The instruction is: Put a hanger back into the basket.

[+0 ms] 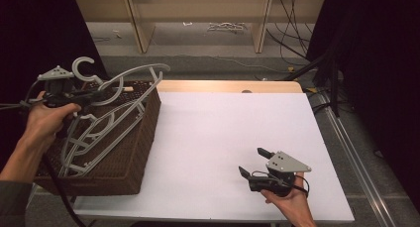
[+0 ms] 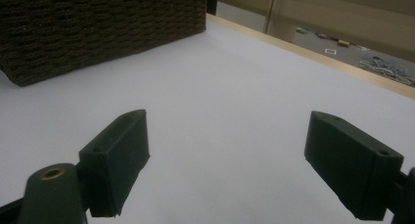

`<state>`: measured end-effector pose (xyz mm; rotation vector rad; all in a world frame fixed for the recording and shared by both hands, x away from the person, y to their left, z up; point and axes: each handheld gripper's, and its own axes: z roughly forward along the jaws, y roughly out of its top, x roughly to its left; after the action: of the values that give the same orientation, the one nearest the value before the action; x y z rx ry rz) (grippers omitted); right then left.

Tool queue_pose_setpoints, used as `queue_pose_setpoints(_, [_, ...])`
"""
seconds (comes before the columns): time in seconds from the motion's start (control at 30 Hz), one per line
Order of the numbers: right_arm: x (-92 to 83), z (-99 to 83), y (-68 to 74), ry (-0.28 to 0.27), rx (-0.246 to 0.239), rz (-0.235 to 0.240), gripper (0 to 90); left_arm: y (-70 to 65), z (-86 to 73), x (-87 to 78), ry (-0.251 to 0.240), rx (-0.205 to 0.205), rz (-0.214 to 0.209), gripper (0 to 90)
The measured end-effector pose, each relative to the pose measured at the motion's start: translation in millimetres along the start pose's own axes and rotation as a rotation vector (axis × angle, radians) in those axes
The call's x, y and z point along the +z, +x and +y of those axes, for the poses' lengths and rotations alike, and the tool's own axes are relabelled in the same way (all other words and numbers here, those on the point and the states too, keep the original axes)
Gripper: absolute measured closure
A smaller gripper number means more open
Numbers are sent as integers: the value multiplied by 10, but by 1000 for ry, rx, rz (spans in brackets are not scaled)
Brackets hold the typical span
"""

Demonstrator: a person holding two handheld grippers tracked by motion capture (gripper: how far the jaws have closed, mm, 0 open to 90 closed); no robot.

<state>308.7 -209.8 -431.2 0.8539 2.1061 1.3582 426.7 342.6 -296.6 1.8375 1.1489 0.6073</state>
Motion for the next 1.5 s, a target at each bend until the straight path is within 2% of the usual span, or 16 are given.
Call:
queue_pose_setpoints(0.33, [4,-2,3,3,-2,3,178,203,-184,-119,31,14,51,802])
queue_pose_setpoints(0.53, [8,-2,7,9,-1,9,179,292,-252,-92,60,20,93,802])
queue_pose_setpoints(0.63, [10,-6,9,12,-4,9,180,316,-275,-50,88,44,103,802])
queue_pose_setpoints(0.73, [21,-9,8,0,-7,5,180,322,-286,-23,97,47,95,803])
queue_pose_setpoints(0.77, [19,-12,9,5,-6,8,180,348,-277,-44,140,90,90,803])
queue_pose_setpoints(0.83, [20,-10,5,4,-7,9,180,349,-281,-46,145,85,82,803])
queue_pose_setpoints(0.87, [17,-8,3,8,-6,11,180,330,-296,-24,107,47,86,803])
queue_pose_setpoints(0.93, [21,-13,4,3,-9,10,181,369,-293,-59,139,85,75,803])
queue_pose_setpoints(1.0, [17,-11,2,9,-8,13,181,368,-309,-60,114,57,75,803])
queue_pose_setpoints(1.03, [17,-10,4,12,-1,15,181,385,-312,-79,131,78,71,803])
queue_pose_setpoints(1.1, [17,-12,3,17,-6,16,181,388,-335,-79,130,69,71,803])
queue_pose_setpoints(1.17, [18,-14,5,18,-3,19,182,419,-344,-88,172,107,63,803])
queue_pose_setpoints(1.33, [24,-14,8,22,-3,18,182,421,-353,4,207,125,61,802])
queue_pose_setpoints(1.4, [26,-12,9,16,2,17,182,391,-364,78,193,108,58,801])
queue_pose_setpoints(1.43, [26,-12,9,16,2,18,182,401,-352,92,223,140,53,800])
queue_pose_setpoints(1.5, [26,-16,8,19,-2,17,182,385,-347,155,236,147,51,800])
